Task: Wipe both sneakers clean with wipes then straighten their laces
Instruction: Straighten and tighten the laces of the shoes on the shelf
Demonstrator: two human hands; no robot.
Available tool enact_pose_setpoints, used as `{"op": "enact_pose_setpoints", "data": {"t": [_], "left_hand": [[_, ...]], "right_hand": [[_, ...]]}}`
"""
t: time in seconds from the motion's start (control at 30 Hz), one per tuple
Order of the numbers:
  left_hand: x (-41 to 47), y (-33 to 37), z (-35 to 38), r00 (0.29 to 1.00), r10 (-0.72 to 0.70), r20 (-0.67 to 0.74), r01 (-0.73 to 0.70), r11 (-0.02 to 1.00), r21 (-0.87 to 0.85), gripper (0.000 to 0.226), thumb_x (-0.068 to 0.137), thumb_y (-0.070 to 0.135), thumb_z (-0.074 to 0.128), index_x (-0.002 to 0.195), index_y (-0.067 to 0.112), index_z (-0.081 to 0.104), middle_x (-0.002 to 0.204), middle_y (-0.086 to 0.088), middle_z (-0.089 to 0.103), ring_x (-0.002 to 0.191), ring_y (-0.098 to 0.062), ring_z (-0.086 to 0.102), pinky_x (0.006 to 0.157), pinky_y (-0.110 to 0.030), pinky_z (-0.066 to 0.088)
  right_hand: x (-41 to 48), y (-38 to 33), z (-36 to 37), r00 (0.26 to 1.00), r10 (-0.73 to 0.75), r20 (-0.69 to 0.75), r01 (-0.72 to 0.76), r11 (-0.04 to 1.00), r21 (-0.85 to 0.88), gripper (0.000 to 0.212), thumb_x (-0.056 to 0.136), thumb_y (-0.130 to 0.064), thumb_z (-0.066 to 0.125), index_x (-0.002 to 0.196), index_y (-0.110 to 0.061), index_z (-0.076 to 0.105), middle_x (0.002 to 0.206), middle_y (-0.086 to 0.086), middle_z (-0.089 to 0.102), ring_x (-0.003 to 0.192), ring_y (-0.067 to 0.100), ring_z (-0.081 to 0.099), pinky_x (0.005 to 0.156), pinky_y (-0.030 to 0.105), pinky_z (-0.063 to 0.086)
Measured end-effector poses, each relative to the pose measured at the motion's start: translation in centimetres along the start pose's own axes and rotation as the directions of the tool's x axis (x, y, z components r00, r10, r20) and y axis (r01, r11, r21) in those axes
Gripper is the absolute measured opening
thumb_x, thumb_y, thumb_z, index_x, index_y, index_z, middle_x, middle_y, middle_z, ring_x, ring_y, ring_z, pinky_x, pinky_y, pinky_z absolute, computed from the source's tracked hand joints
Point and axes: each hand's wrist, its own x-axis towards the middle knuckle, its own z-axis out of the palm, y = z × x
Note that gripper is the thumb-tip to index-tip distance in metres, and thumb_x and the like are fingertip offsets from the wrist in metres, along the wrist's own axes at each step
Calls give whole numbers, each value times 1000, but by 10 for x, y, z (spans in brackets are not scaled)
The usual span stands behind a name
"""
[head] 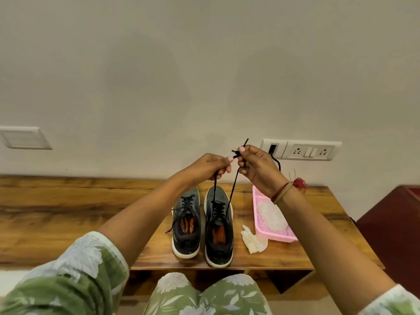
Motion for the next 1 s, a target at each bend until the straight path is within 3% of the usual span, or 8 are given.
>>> {"op": "enact_pose_setpoints", "data": {"t": [0.1,0.2,0.3,0.37,0.53,0.73,0.9,1.0], "left_hand": [[1,-5,-5,996,-53,-77,38,983,-179,32,100,29,48,71,18,55,54,9,43,51,-6,43,59,-23,30],[2,1,-7,993,-50,-104,34,988,-150,35,102,26,42,73,15,60,56,6,52,55,-11,49,62,-27,35],[0,6,-3,997,-60,-57,56,996,-72,36,101,24,41,80,11,67,65,1,65,57,-12,57,63,-25,40],[-2,9,0,993,-111,-27,107,988,-111,35,101,29,42,91,11,70,78,-2,72,64,-11,64,62,-22,43],[2,13,7,976,-206,-68,154,880,-450,17,92,31,61,98,18,68,88,0,73,83,-13,70,64,-21,41],[6,16,15,953,-207,-220,54,834,-549,8,92,21,62,93,21,70,78,8,72,78,-4,69,66,-19,39],[10,11,14,924,-254,-288,16,774,-633,15,98,18,52,86,20,63,90,5,71,86,-7,66,68,-20,42],[12,1,12,910,-307,-278,26,713,-701,20,101,18,45,85,20,58,90,4,73,88,-10,66,69,-21,43]], "right_hand": [[1,-4,-10,993,-75,95,104,928,-358,8,89,-6,59,82,-8,62,69,2,57,61,7,51,55,19,44],[3,-7,-15,966,-234,109,244,684,-687,6,82,-6,69,83,-12,68,73,-3,65,63,1,59,62,19,50],[1,-3,-13,875,-468,119,362,471,-805,10,80,-5,69,81,-14,71,75,-11,66,71,0,63,67,14,50],[0,3,-9,825,-553,116,408,441,-800,9,79,-2,68,80,-11,71,75,-10,66,72,3,63,66,12,49],[1,13,1,809,-587,2,390,535,-749,9,79,-1,67,81,-9,69,76,-6,67,73,7,65,68,15,51],[7,15,6,836,-534,-127,375,725,-577,13,78,-4,71,79,-17,68,86,-2,67,87,7,64,72,17,51],[7,21,8,903,-325,-280,282,942,-183,15,85,-2,63,78,-14,58,99,2,66,94,6,63,81,20,51],[8,26,1,940,-139,-311,179,979,102,12,90,-7,57,82,-14,53,101,3,69,102,13,63,88,27,50]]}}
